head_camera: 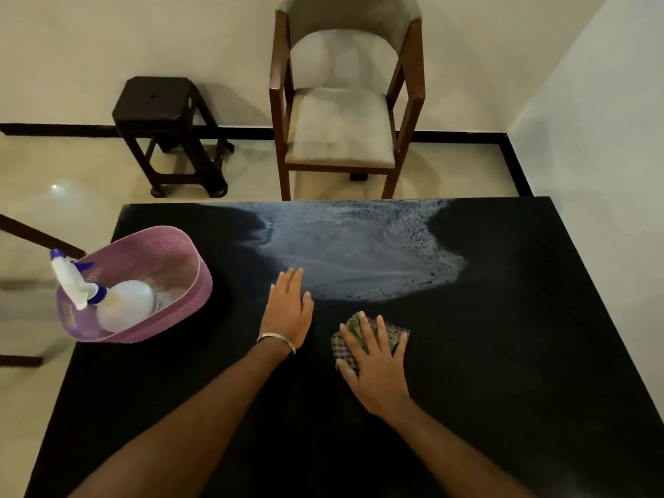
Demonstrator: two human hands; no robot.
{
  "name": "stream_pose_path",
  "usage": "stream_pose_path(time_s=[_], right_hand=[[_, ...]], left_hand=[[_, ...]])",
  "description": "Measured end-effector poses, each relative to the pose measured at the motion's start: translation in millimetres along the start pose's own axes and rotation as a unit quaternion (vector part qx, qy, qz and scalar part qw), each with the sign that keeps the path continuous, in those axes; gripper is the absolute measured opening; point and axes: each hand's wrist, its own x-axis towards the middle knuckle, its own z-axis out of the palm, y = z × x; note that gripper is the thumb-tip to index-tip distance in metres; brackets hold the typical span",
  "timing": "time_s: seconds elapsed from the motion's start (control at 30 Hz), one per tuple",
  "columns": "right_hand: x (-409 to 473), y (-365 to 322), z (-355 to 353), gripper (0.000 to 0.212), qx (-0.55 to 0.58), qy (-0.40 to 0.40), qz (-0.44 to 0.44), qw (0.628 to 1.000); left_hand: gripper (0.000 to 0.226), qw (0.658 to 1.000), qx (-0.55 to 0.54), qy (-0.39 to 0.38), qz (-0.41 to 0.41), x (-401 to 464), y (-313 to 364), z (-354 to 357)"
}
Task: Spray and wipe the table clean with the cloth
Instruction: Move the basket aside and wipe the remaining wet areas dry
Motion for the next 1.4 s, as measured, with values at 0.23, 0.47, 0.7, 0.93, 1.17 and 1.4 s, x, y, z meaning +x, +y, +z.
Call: stream_pose_path(time_s=[0.23,0.47,0.7,0.93,1.17,1.4], right_hand=[[135.9,36.2,-49.7,0.062,0.035,0.018,0.09,0.995],[229.8,-4.2,-74.3,0.063,0.063,0.037,0.147,0.986],[217.1,-103.2,-49.0,0.07,-0.008,-0.034,-0.133,0.99],[221.9,76.1,-83.6,0.061,0.034,0.054,0.109,0.992],[223.8,147.3,-108.0,0.06,0.133,0.064,0.393,0.908],[299.3,-4.1,-94.9,0.058,0.063,0.08,0.187,0.977]], left_hand=[[0.055,1.0,-0.011,0.024,0.001,46.1,-8.0,-14.7],[0.056,0.998,-0.025,0.05,-0.019,100.6,-21.5,-37.5],[0.055,0.996,-0.007,0.086,-0.025,124.9,-35.5,-48.7],[0.056,0.997,-0.024,0.07,-0.029,133.5,-33.2,-36.5],[0.062,0.998,0.022,0.061,-0.02,151.0,-39.9,-44.6],[0.063,0.997,0.043,0.062,-0.027,178.7,-58.4,-68.6]])
